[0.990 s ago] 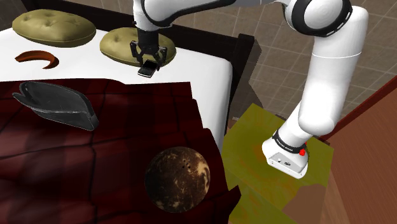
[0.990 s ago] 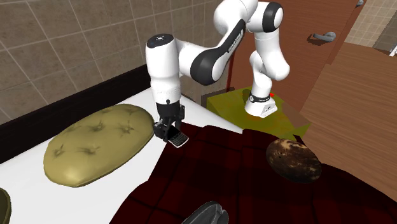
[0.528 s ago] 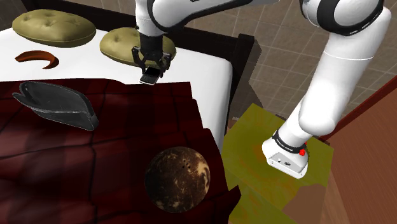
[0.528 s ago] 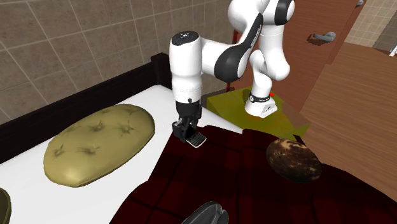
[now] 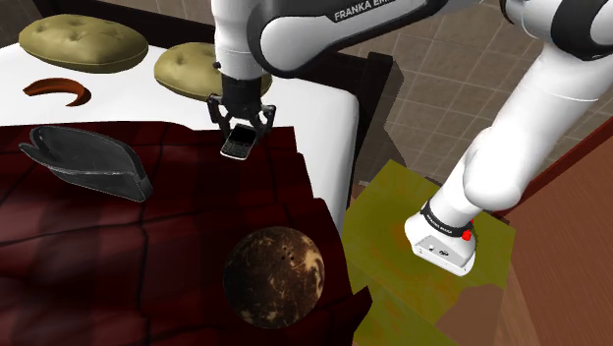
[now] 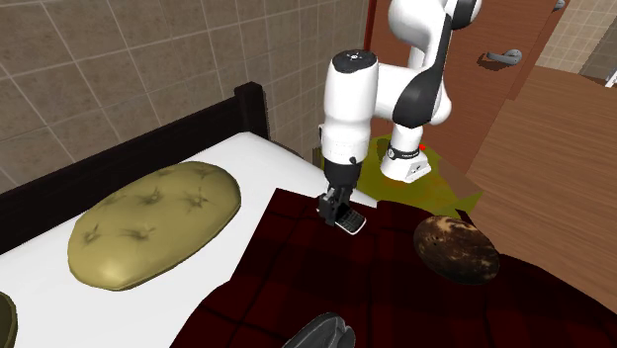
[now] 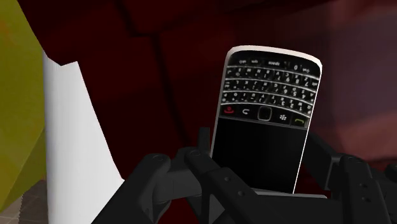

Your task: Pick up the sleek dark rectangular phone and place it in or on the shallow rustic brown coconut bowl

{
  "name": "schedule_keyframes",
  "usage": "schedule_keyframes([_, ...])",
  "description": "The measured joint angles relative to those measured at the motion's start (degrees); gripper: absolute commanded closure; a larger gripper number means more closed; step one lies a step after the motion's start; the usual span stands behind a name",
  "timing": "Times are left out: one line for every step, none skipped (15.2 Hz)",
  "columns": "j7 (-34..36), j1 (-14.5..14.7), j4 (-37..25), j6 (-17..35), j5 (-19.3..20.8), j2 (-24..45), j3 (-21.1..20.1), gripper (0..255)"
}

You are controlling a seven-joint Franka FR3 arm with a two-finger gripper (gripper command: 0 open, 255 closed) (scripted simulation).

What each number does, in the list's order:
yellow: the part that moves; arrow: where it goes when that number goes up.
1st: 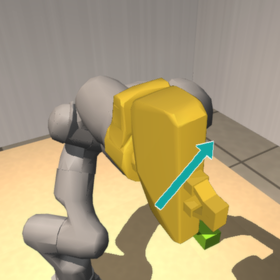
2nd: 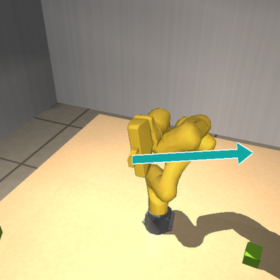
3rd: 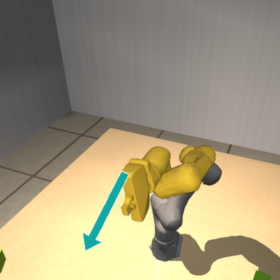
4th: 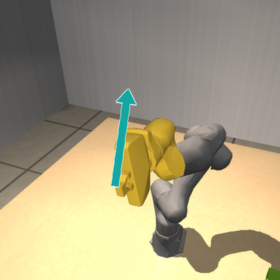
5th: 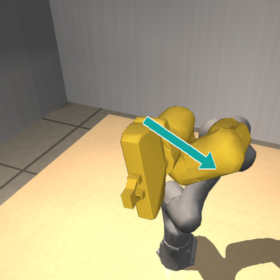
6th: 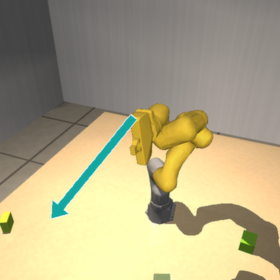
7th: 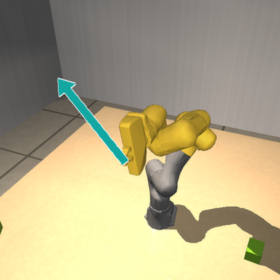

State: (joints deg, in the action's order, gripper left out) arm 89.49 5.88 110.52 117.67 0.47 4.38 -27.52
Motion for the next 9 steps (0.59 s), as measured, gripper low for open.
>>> schedule_keyframes([0.85,0.49,1.43,0.57,-0.41,-1.0,-0.5,255])
schedule_keyframes([1.36,0.86,2.96,0.51,-1.28,-2.77,-0.96,255])
schedule_keyframes([2.34,1.46,4.29,1.02,-1.75,-3.79,-1.57,255])
schedule_keyframes([3.07,1.94,5.57,1.27,-2.34,-4.97,-2.06,255])
schedule_keyframes([4.12,2.54,6.48,1.69,-2.62,-5.58,-2.66,255])
schedule_keyframes([5.39,3.25,7.09,1.64,-3.0,-6.37,-3.39,255])
schedule_keyframes([6.24,3.8,8.23,2.06,-3.5,-7.27,-3.94,255])
schedule_keyframes([6.92,4.35,9.18,1.75,-4.35,-8.75,-4.44,255])
schedule_keyframes([7.62,4.78,9.4,1.51,-4.67,-9.36,-4.87,255])
